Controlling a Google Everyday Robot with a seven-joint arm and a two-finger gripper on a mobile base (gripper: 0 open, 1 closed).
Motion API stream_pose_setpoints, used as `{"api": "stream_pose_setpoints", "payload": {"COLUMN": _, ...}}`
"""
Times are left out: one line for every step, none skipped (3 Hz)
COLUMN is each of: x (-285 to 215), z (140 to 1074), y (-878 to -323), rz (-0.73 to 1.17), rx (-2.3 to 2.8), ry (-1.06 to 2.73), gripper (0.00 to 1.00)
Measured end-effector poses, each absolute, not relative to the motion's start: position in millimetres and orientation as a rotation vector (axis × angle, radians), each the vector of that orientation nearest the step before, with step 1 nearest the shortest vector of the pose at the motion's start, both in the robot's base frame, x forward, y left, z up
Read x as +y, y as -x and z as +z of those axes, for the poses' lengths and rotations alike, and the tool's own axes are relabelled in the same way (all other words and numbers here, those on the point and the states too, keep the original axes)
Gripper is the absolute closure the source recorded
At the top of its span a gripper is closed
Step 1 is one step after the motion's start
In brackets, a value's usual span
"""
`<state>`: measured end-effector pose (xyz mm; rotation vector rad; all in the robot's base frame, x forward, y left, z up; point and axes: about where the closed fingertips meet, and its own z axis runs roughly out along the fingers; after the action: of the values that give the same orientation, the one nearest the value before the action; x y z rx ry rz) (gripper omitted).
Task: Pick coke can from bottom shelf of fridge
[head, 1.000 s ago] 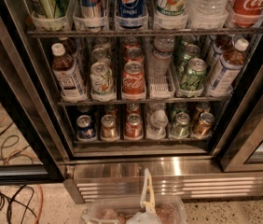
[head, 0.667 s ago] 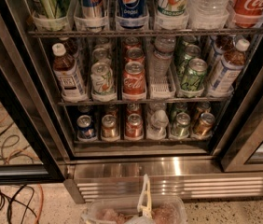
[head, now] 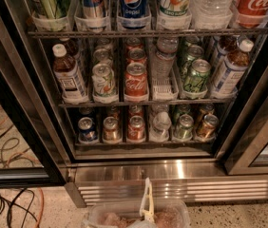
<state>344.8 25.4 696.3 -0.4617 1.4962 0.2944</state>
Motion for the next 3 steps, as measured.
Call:
{"api": "stream_pose_setpoints", "payload": {"x": 11.7, "z": 691.6, "y": -354.2, "rz": 0.26, "rx": 1.534, "ry": 0.459, "gripper": 0.0}}
{"api": "stream_pose_setpoints", "payload": {"x": -22.5, "z": 695.2, "y": -378.2, "rz": 0.207, "rx": 1.584, "ry": 0.379, "gripper": 0.0}}
{"api": "stream_pose_setpoints", "payload": {"x": -16.0, "z": 691.7, "y": -372.1, "rz": 0.207, "rx": 1.585, "ry": 0.4, "gripper": 0.0}}
